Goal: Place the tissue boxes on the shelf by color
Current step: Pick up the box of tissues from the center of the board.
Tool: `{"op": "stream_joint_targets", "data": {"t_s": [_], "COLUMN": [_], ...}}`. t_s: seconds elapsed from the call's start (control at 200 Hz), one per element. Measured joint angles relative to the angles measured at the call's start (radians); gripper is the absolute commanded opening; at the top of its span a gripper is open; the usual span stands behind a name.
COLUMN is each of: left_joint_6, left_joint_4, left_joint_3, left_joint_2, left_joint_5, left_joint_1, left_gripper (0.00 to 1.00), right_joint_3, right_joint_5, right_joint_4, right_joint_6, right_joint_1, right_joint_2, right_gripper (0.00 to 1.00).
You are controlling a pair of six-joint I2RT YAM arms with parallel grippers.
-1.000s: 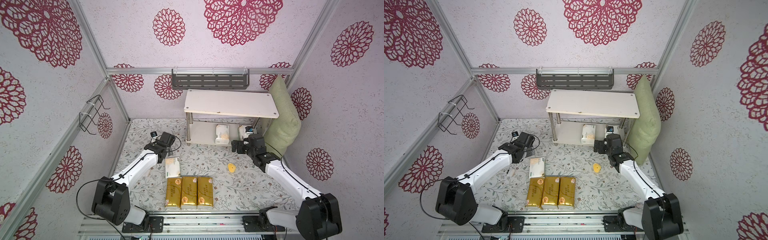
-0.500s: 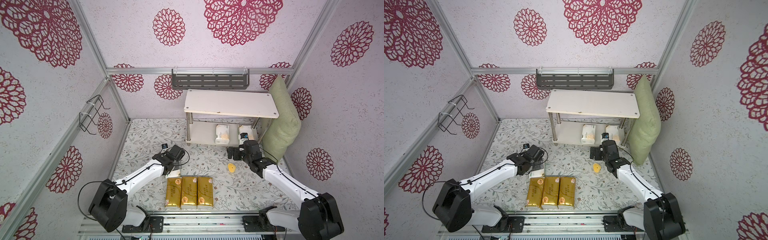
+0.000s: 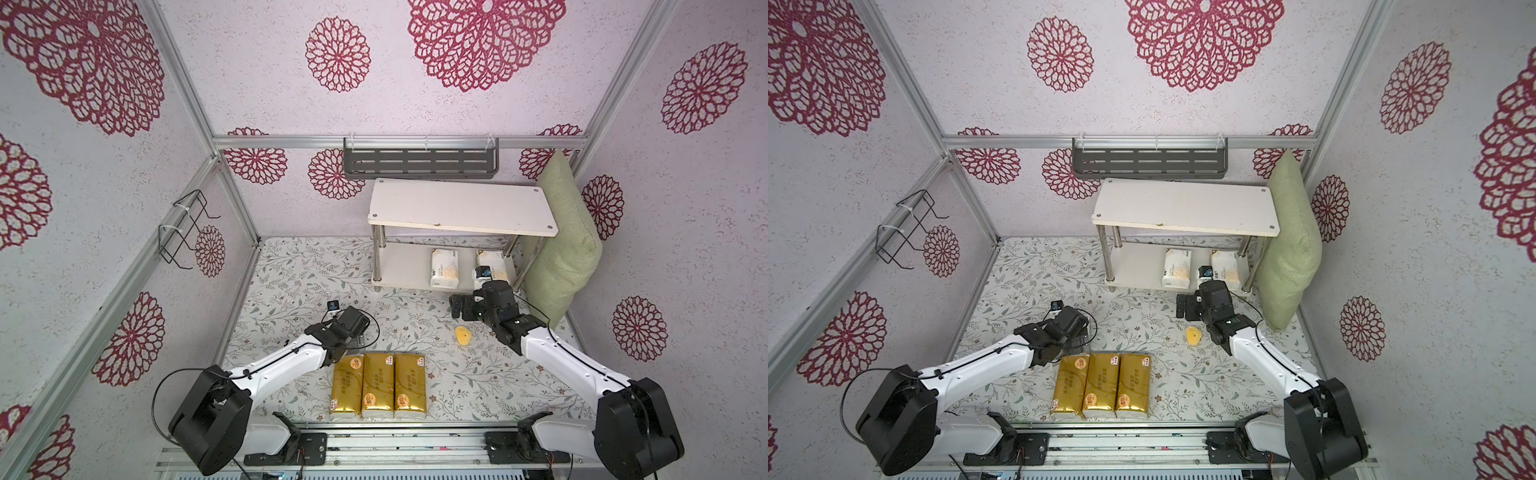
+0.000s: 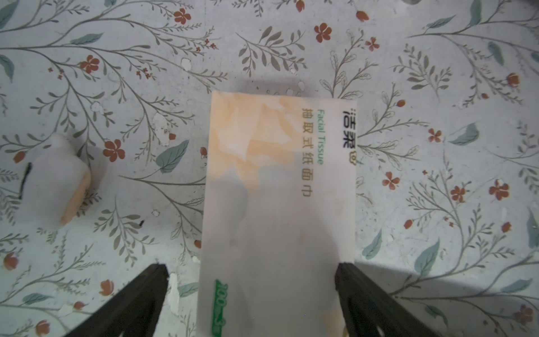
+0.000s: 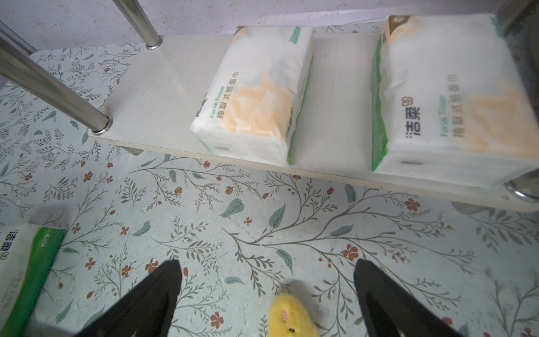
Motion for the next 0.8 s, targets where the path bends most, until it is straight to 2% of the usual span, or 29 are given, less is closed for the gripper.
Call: {"op": "stream_joint_targets", "data": {"t_s": [0.485, 0.8], "left_joint_6": [0.017, 0.032], "left_joint_4": [0.039, 0.145], "left_joint_3": [-0.018, -0.077], "left_joint_2": [0.019, 0.024], "left_joint_5": [0.006, 0.005], "left_joint_1": [-0.011, -0.030], "left_gripper": [0.97, 0.97], "right_joint_3": [0.000, 0.000], "right_joint_5": [0.003, 0.005], "right_joint_4": [0.005, 0.007], "right_joint_6": [0.000, 0.000], "right_joint_1": [0.026, 0.037], "right_joint_2": [0.011, 0.012], "right_gripper": [0.99, 0.99]}}
